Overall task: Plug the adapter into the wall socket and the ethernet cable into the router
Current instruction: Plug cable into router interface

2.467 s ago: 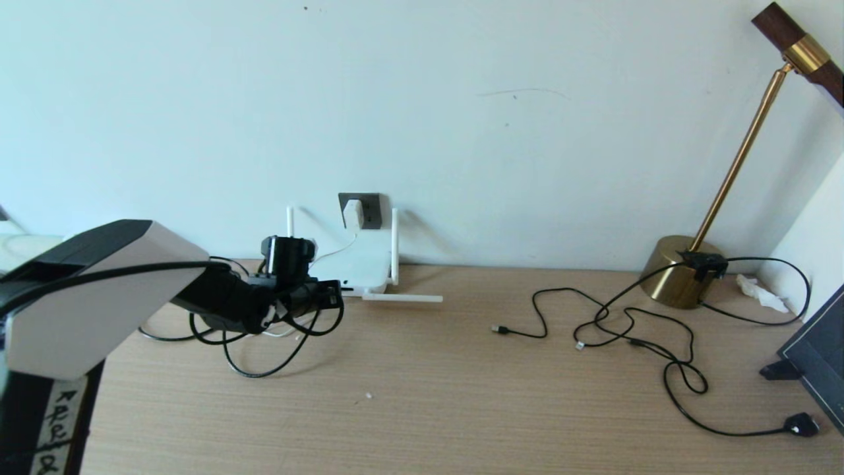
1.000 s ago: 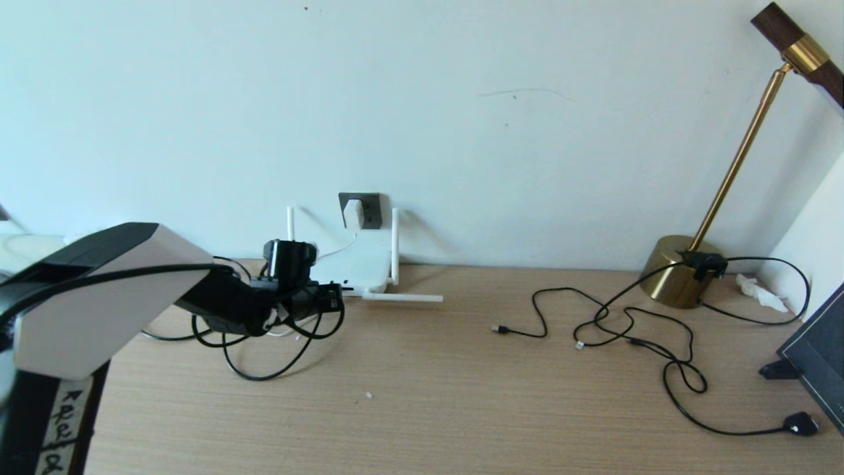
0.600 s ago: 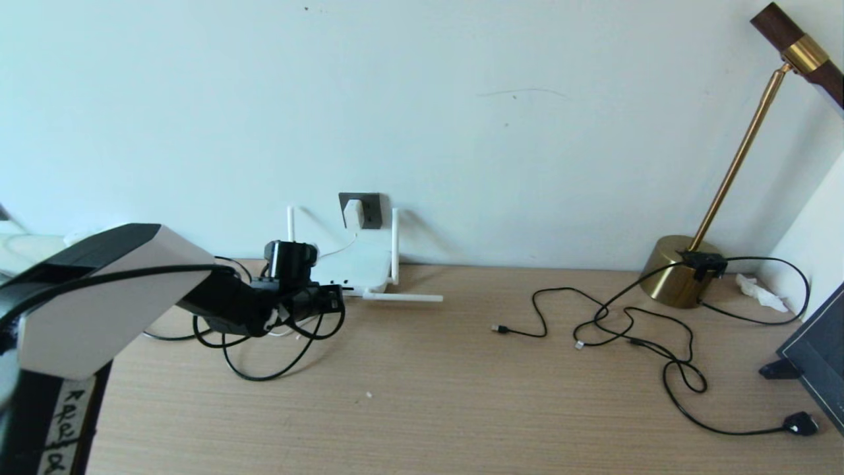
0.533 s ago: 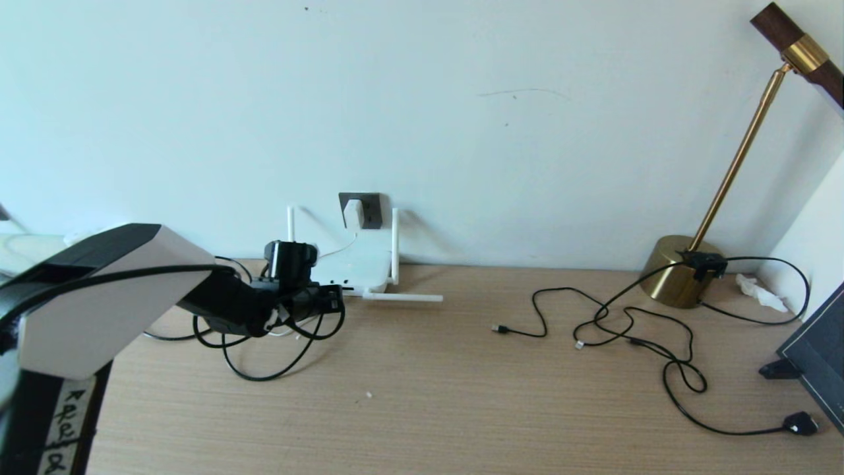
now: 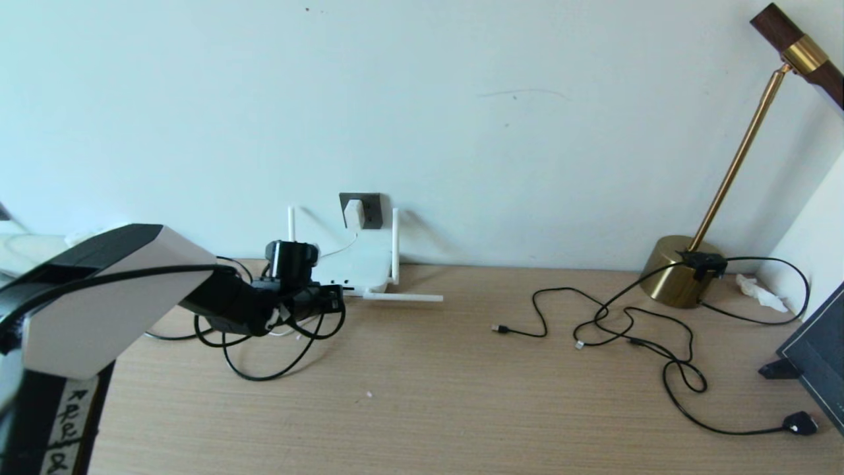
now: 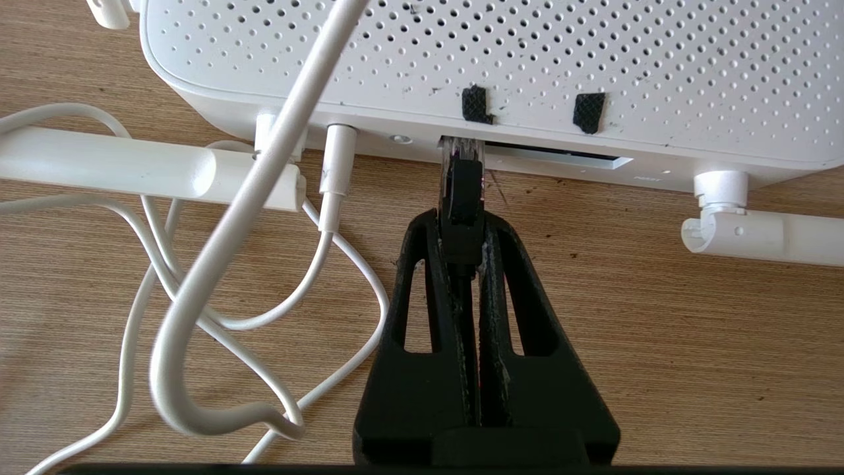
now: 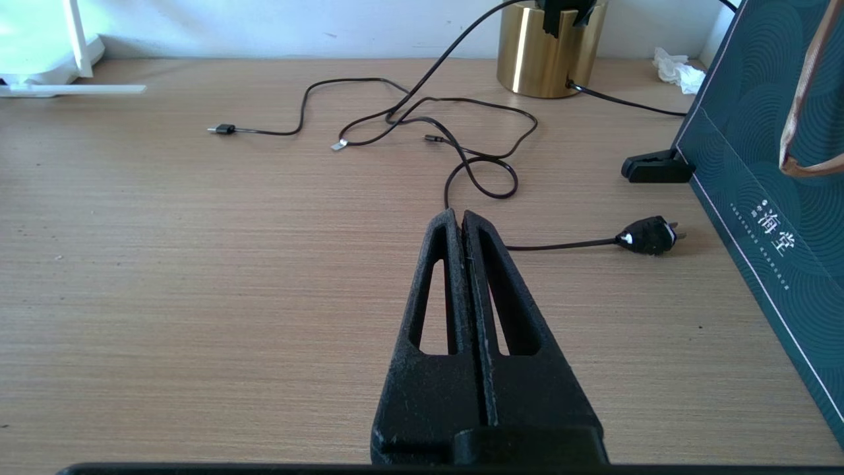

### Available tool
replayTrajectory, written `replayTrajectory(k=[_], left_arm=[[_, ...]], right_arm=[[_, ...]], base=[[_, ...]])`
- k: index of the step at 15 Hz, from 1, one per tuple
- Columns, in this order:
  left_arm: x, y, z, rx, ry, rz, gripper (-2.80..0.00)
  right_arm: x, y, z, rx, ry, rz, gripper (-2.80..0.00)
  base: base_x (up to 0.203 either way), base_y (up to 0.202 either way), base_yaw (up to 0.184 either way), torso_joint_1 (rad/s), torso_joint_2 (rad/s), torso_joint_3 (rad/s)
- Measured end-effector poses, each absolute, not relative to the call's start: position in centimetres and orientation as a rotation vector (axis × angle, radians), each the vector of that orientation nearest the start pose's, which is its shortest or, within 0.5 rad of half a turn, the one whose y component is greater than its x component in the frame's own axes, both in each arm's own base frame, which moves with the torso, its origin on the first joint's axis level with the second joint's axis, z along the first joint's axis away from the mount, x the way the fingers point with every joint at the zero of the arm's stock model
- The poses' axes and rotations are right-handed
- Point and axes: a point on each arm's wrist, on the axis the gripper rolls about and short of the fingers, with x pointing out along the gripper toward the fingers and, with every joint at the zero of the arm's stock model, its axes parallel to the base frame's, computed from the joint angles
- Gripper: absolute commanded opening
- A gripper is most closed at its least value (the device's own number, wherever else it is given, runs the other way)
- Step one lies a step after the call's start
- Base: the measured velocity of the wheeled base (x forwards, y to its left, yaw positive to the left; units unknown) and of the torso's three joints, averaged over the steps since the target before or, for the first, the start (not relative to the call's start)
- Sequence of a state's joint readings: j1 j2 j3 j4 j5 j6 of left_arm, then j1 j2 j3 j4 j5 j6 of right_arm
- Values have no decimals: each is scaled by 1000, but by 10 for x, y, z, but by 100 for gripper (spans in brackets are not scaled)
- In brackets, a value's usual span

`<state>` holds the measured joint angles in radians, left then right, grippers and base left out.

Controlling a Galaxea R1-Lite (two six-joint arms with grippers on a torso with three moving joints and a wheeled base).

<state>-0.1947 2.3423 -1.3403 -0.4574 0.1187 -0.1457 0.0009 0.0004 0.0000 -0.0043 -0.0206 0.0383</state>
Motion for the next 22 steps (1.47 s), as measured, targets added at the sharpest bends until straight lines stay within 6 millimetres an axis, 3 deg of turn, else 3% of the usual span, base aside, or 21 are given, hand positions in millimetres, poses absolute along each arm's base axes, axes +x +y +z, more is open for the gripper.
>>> replayTrajectory(k=[22], left_arm=[[442, -88, 58, -50, 539, -29, -280]], right_arm=[[-23, 0, 76, 38, -4, -21, -280]], base=[[0, 0, 0, 0, 0, 0]])
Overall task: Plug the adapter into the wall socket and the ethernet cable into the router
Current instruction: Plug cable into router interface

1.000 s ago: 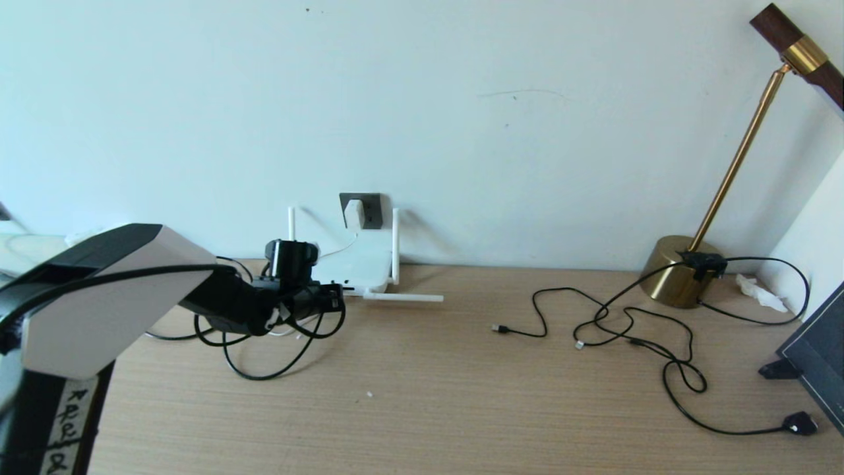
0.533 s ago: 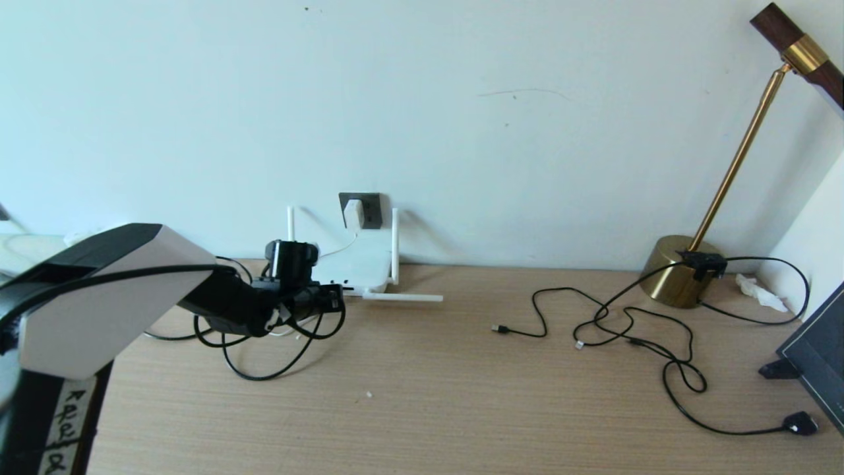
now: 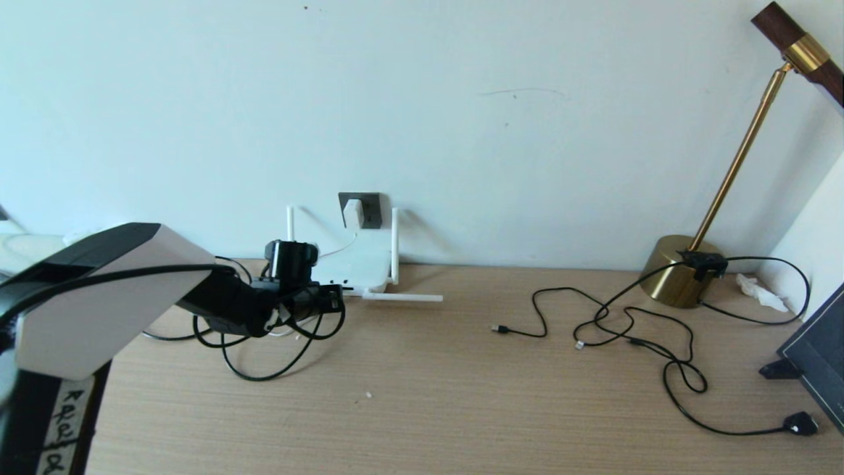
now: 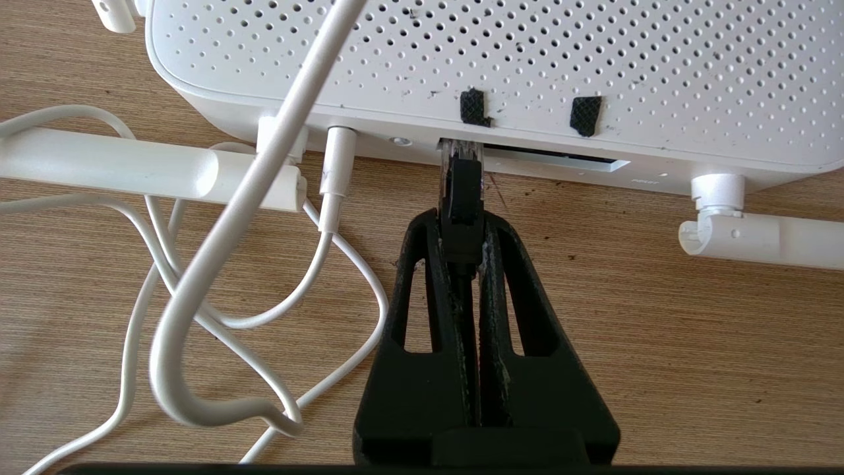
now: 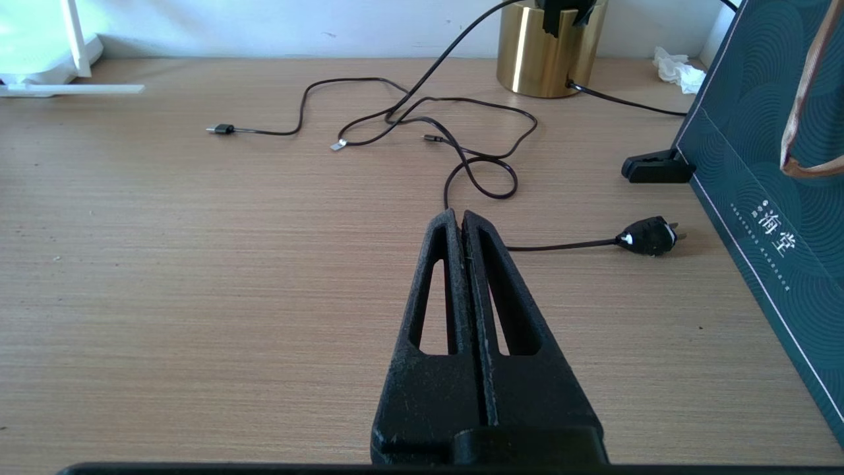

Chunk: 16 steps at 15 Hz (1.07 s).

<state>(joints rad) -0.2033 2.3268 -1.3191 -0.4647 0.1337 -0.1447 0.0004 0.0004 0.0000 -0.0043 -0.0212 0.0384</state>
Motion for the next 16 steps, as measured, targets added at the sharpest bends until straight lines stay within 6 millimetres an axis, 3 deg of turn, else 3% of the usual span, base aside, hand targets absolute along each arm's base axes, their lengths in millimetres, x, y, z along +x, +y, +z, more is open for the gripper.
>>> replayTrajectory(k=[16], left_arm=[[441, -91, 57, -48, 541, -35, -280]], right_arm=[[-23, 0, 76, 39, -4, -20, -280]], base=[[0, 0, 0, 0, 0, 0]])
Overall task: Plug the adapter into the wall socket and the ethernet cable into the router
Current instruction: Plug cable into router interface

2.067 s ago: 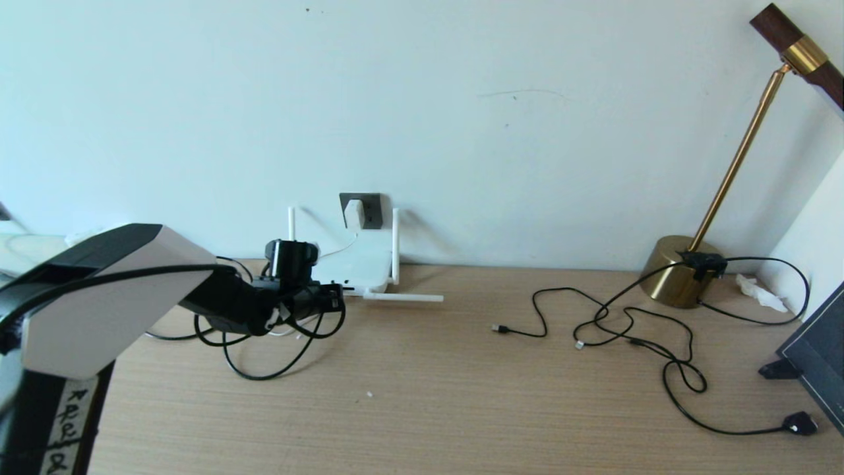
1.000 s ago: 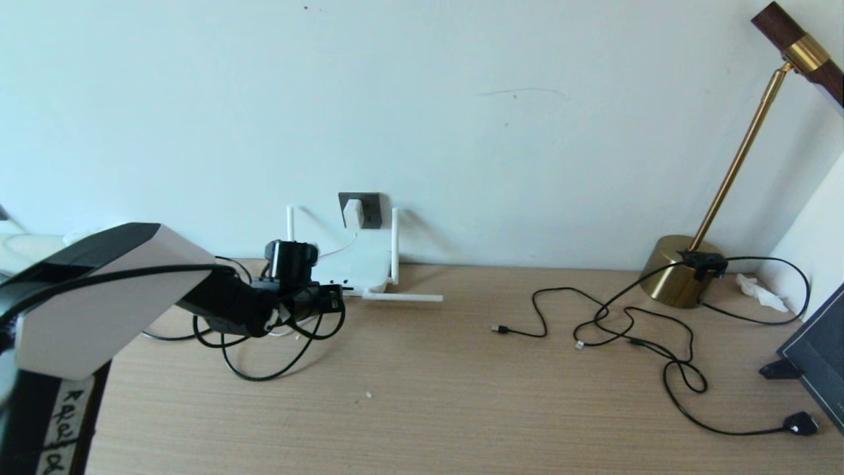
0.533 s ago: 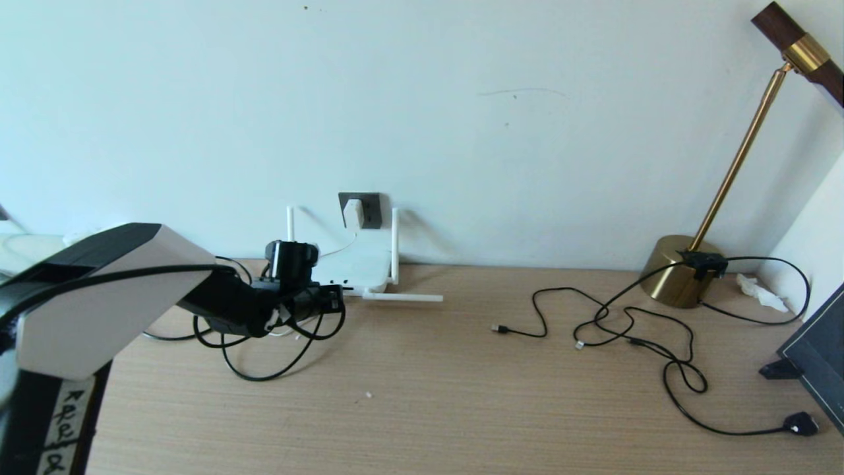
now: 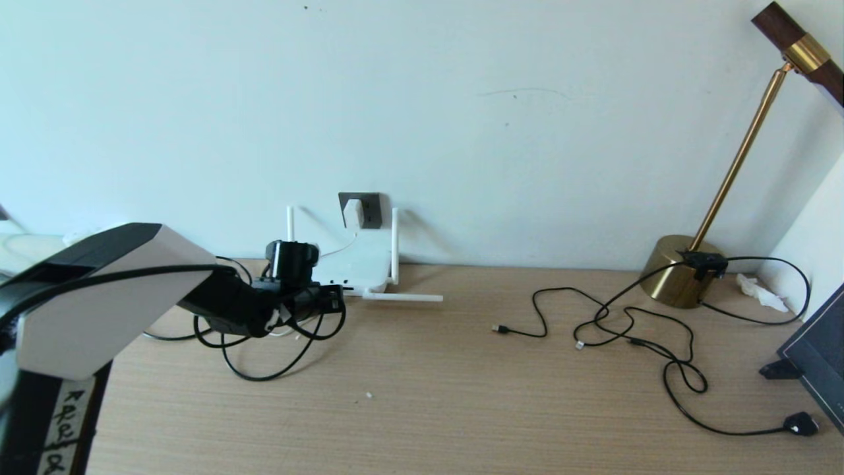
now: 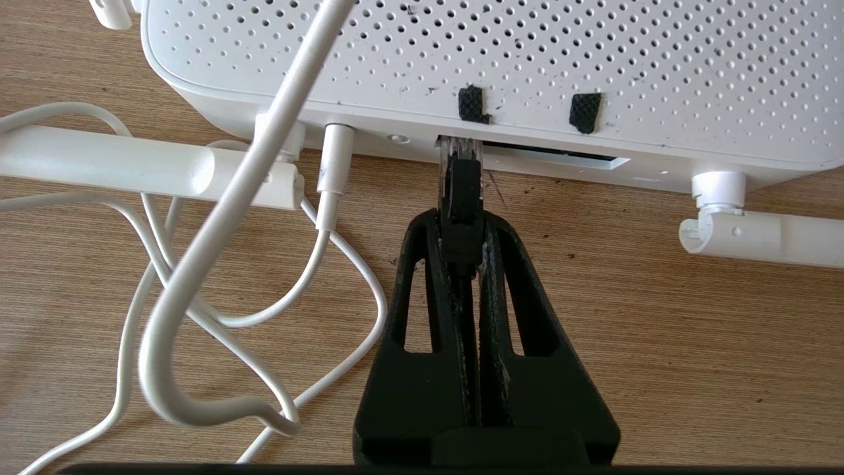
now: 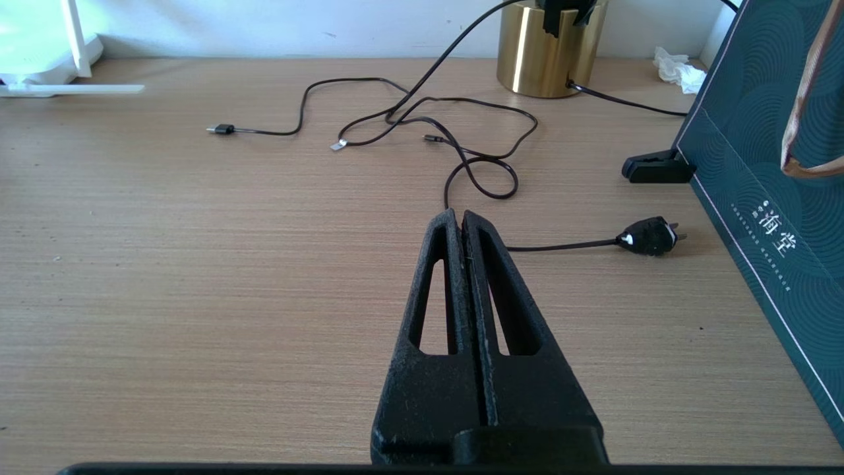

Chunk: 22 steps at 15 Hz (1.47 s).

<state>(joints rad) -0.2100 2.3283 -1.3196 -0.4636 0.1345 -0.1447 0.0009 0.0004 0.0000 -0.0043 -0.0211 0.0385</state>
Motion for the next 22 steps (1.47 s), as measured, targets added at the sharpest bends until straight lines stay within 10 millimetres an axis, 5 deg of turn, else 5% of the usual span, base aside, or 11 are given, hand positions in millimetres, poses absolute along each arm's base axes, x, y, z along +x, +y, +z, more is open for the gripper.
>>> replayTrajectory(k=[22], left_arm=[[435, -95, 59, -39, 547, -29, -280]], right_arm=[[-23, 0, 76, 38, -4, -20, -280]], base=[[0, 0, 0, 0, 0, 0]])
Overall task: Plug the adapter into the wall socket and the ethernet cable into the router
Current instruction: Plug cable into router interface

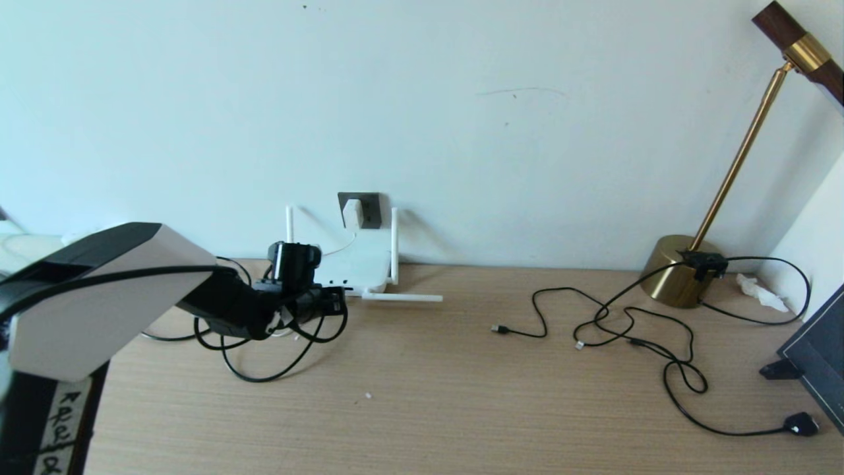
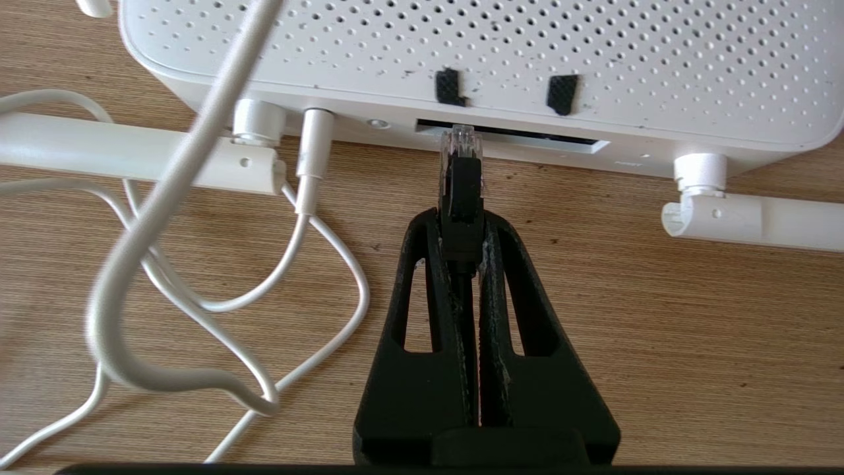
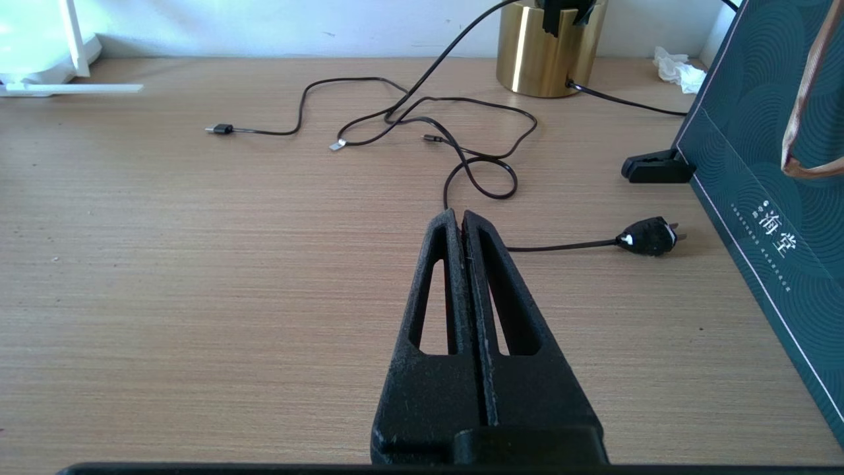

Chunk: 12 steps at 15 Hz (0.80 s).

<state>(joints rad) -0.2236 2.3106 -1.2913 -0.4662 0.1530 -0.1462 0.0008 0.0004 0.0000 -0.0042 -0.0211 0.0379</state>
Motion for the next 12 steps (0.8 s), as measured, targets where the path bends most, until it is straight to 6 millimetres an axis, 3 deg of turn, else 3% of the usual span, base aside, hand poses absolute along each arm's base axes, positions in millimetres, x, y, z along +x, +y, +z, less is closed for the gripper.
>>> replayTrajectory(k=[12], left_arm=[[436, -95, 61, -41, 538, -28, -280]], right_arm=[[-23, -1, 76, 38, -4, -21, -280]], base=[[0, 0, 0, 0, 0, 0]])
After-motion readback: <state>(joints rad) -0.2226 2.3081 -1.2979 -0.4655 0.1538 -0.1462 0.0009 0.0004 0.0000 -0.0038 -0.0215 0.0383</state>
